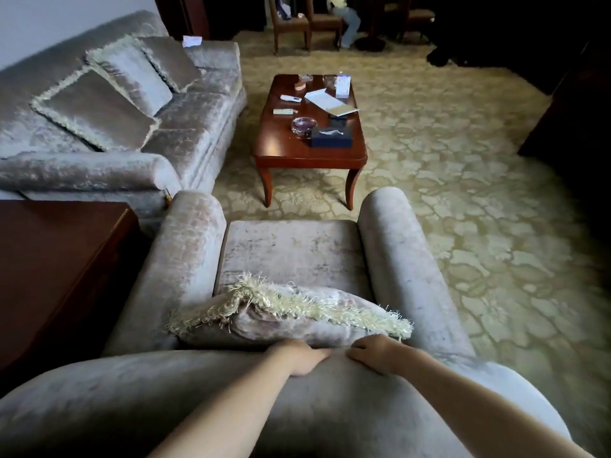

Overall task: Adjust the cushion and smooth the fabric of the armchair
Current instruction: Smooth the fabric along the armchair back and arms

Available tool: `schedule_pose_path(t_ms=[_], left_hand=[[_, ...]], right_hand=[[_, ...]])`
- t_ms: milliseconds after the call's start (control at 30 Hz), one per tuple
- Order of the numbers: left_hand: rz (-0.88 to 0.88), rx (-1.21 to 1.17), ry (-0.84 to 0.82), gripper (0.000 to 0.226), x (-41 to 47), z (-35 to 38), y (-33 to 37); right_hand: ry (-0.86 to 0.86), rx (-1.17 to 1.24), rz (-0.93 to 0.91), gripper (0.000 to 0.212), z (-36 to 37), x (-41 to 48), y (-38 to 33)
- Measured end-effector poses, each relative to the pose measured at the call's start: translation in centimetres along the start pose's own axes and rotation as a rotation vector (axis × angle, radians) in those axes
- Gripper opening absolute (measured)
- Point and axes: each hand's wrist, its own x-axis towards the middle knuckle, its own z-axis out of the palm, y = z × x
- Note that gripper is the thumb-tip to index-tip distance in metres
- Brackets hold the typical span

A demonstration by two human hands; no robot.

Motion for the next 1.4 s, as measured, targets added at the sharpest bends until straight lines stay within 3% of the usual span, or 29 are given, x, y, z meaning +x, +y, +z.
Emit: schedule_pose_path(t_ms=[200, 600, 767, 967, 1233, 1400], left_hand=[[0.019, 0.012, 0.001, 0.082, -0.3, 0.7, 3.9], [0.085, 0.054, -0.019, 0.083, 0.0, 1.4, 3.4], [0.114, 0.019, -0.088, 0.070, 1.5, 0.6, 4.1], [0.116, -0.005, -0.117, 0.078, 1.8, -0.6, 5.1], [0.089, 0.014, 0.051, 0.084, -2.2, 0.8, 3.3], [0.061, 0.002, 0.096, 0.091, -4.4, 0.8, 0.4]], right_hand=[[0.056, 0.000, 0.001, 0.044, -0.3, -0.8, 3.4], [0.075, 0.009, 0.003, 0.047, 0.3, -0.5, 3.4], [0.079, 0.010, 0.004, 0.038, 0.5, 0.7, 3.8], [0.095, 0.014, 0.011, 0.040, 0.1, 1.1, 4.1], [-0.008, -0.060, 0.054, 0.056, -1.0, -1.1, 2.4], [0.004, -0.162, 0.043, 0.044, -0.8, -2.3, -1.7]])
